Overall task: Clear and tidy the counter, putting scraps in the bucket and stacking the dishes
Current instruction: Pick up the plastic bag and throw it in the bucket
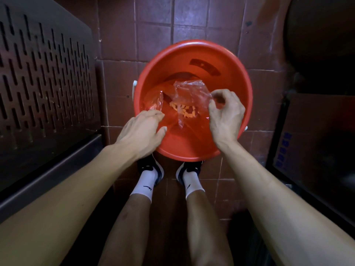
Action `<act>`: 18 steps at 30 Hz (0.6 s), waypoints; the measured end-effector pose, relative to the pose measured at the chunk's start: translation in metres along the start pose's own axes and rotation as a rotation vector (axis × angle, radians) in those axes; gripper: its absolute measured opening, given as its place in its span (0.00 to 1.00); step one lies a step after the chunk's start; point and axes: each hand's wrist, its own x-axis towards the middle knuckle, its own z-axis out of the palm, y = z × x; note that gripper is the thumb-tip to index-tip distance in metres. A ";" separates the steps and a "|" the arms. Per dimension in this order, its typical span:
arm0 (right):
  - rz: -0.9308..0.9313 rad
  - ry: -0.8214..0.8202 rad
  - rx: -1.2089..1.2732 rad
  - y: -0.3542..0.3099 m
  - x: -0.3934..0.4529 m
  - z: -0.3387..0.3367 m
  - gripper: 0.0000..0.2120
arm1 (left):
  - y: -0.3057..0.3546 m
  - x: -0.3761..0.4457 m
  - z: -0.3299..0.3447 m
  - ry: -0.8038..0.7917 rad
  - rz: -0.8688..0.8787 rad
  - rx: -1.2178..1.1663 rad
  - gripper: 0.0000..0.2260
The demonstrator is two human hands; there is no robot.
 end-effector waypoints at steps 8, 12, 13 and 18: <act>0.004 0.006 -0.017 -0.012 0.002 -0.006 0.07 | -0.003 0.002 -0.004 0.025 0.003 -0.035 0.22; 0.043 0.050 0.012 -0.014 0.002 -0.007 0.08 | -0.003 0.002 -0.006 0.044 0.006 -0.046 0.22; 0.052 0.058 0.016 -0.015 0.003 -0.008 0.08 | -0.003 0.002 -0.007 0.047 0.008 -0.048 0.22; 0.060 0.051 0.013 -0.019 0.006 -0.009 0.08 | -0.004 0.002 -0.010 0.057 0.016 -0.057 0.22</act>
